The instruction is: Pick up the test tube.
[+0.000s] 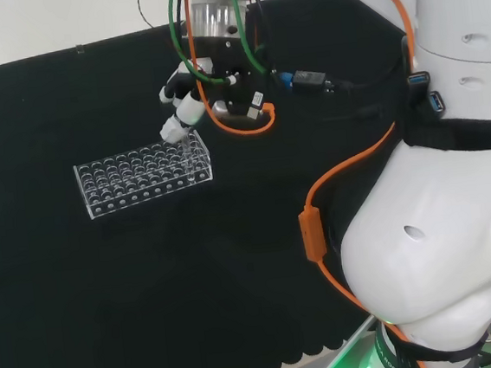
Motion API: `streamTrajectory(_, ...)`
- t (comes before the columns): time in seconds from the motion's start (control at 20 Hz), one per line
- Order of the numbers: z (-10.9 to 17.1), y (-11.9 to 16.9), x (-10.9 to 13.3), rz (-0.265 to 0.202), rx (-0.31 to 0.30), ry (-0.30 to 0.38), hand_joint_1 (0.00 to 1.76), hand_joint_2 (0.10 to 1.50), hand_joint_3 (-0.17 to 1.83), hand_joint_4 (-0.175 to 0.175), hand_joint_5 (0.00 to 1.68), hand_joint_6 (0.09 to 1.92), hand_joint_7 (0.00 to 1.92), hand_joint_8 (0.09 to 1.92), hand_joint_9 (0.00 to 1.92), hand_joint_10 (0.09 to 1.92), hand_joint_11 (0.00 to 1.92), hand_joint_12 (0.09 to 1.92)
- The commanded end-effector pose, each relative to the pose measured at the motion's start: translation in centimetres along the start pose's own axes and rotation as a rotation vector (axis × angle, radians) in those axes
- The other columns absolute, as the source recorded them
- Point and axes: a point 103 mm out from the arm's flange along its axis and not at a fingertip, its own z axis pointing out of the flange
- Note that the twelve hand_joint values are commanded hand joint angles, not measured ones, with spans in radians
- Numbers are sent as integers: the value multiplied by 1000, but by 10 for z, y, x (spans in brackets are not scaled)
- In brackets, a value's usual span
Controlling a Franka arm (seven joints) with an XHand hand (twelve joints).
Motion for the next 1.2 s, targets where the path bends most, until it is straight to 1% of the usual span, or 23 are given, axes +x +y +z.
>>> streamTrajectory(0.05,9,9,0,-13,7,-11,982,670,545,-4,467,216,410,707,201,891,0,1347)
streamTrajectory(0.2,15,12,-8,-14,17,-5,992,656,575,-4,400,504,447,705,224,890,0,1364)
streamTrajectory(0.25,16,12,-8,-9,20,-12,996,654,580,-5,386,580,458,707,231,891,0,1371)
streamTrajectory(0.35,17,13,-9,-8,21,-15,1003,652,588,-7,386,673,482,712,245,893,0,1382)
streamTrajectory(0.6,21,15,-14,-1,18,-15,1024,649,606,-14,420,783,542,719,293,892,0,1414)
streamTrajectory(0.75,22,16,-22,0,2,-7,1036,649,617,-15,455,822,580,725,320,890,0,1430)
streamTrajectory(0.9,21,18,-27,6,-12,-19,1048,650,633,-20,507,865,631,727,365,885,0,1462)
streamTrajectory(1.05,20,20,-25,8,-24,-33,1062,647,652,-28,555,890,689,721,414,869,0,1503)
streamTrajectory(1.2,19,23,-22,3,-36,-44,1079,641,683,-37,602,910,781,713,502,839,0,1570)
